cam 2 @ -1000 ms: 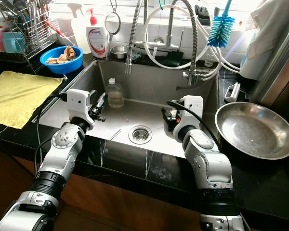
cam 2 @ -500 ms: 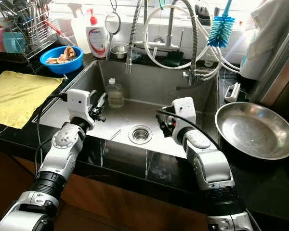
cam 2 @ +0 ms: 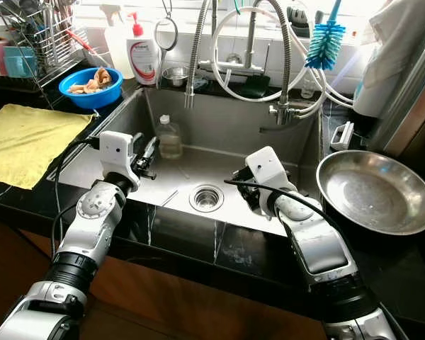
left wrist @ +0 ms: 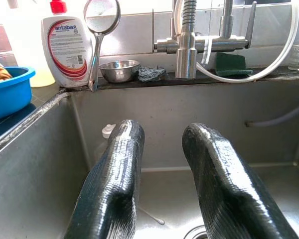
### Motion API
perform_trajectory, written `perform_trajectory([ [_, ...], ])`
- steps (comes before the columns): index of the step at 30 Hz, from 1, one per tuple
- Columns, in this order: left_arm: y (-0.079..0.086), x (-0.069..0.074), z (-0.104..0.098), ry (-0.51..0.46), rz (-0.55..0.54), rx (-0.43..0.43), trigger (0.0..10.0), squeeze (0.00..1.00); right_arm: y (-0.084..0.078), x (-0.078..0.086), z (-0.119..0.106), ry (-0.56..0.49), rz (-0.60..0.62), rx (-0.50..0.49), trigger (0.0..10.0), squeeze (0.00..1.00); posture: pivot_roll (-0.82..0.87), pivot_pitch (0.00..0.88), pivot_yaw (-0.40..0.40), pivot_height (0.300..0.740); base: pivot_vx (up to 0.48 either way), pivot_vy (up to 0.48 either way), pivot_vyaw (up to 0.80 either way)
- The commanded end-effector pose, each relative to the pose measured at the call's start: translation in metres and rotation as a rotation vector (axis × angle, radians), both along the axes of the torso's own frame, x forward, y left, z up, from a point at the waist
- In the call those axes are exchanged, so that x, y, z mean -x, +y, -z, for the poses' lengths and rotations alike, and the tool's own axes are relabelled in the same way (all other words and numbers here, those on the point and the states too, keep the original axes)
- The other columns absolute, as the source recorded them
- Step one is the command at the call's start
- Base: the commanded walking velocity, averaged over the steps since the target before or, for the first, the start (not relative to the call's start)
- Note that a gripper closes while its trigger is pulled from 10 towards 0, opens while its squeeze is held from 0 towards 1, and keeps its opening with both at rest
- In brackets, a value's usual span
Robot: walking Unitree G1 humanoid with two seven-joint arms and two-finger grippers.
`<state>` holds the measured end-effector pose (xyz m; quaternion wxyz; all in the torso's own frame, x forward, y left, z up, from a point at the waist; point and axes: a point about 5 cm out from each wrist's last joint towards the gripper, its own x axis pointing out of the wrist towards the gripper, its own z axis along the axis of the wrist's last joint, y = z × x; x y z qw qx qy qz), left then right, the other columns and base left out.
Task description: Kitchen organization
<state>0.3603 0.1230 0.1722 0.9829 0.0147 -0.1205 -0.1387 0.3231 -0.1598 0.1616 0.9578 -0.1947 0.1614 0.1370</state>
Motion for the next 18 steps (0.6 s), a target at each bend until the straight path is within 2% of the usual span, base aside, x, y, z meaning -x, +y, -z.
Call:
perform_trajectory([
  [1,0.001,0.0,0.002,0.018,0.0,-0.006,10.0,0.0,0.0,-0.001,-0.008,-0.028,0.02,-0.029,10.0,0.0,-0.05,0.0,0.027,0.74,0.0,0.0,0.0],
  [4,0.001,0.0,0.002,0.018,0.0,-0.006,10.0,0.0,-0.001,-0.002,-0.009,-0.037,0.032,-0.047,10.0,0.0,-0.04,0.0,0.028,0.74,0.0,0.0,0.0],
  [6,0.001,0.0,0.002,0.017,-0.001,-0.007,10.0,0.0,-0.004,-0.003,-0.015,-0.085,0.065,-0.065,10.0,0.0,-0.04,0.0,0.027,0.74,0.0,0.0,0.0],
  [8,0.003,0.0,0.001,0.013,-0.006,-0.01,10.0,0.0,-0.005,-0.005,-0.029,-0.205,0.096,-0.116,10.0,0.0,-0.04,0.0,0.027,0.74,0.0,0.0,0.0],
  [11,0.005,0.001,0.0,-0.002,-0.008,-0.031,10.0,0.0,-0.002,0.0,-0.041,-0.319,0.123,-0.199,10.0,0.0,-0.04,0.0,0.028,0.74,0.0,0.0,0.0],
  [14,0.005,0.001,-0.001,-0.012,-0.01,-0.045,10.0,0.0,0.001,0.004,-0.041,-0.348,0.118,-0.214,10.0,0.0,-0.04,0.0,0.029,0.74,0.0,0.0,0.0],
  [18,0.005,0.002,-0.001,-0.019,-0.012,-0.043,10.0,0.0,0.005,0.016,-0.031,-0.358,0.123,-0.231,10.0,0.0,-0.05,0.0,0.032,0.74,0.0,0.0,0.0],
])
